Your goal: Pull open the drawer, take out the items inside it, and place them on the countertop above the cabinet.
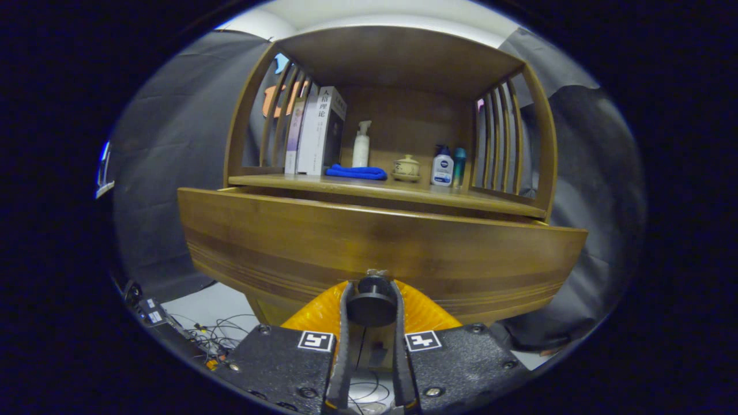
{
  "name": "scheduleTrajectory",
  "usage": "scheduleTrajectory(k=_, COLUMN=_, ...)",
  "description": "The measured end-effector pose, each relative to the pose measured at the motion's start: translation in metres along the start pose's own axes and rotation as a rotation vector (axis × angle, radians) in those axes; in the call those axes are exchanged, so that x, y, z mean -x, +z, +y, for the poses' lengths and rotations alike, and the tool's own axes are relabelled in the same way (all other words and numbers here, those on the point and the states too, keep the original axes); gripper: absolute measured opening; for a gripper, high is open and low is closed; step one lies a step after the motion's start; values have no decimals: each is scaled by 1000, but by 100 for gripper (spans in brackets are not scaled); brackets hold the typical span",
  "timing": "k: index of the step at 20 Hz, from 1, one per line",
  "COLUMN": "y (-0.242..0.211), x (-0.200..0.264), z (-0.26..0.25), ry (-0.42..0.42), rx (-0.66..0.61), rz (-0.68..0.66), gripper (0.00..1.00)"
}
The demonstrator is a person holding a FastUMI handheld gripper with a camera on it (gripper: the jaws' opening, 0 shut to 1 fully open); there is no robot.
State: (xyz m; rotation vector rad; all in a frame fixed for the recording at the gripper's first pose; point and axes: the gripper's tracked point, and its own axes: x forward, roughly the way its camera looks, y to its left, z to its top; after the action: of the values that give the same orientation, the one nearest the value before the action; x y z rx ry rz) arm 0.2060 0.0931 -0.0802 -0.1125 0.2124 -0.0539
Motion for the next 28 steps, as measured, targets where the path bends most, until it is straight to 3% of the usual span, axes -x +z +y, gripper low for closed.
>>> scheduleTrajectory(k=15, y=-25, x=66, z=16, ry=33, rx=-31, rz=5, gripper=32)
scheduleTrajectory(k=23, y=-27, x=71, z=18, ry=30, rx=-32, rz=-5, gripper=32)
scheduleTrajectory(k=26, y=-22, x=74, z=16, ry=37, rx=-6, rz=-13, gripper=47)
scheduleTrajectory(k=28, y=-5, x=81, z=12, ry=37, rx=17, rz=-54, gripper=62)
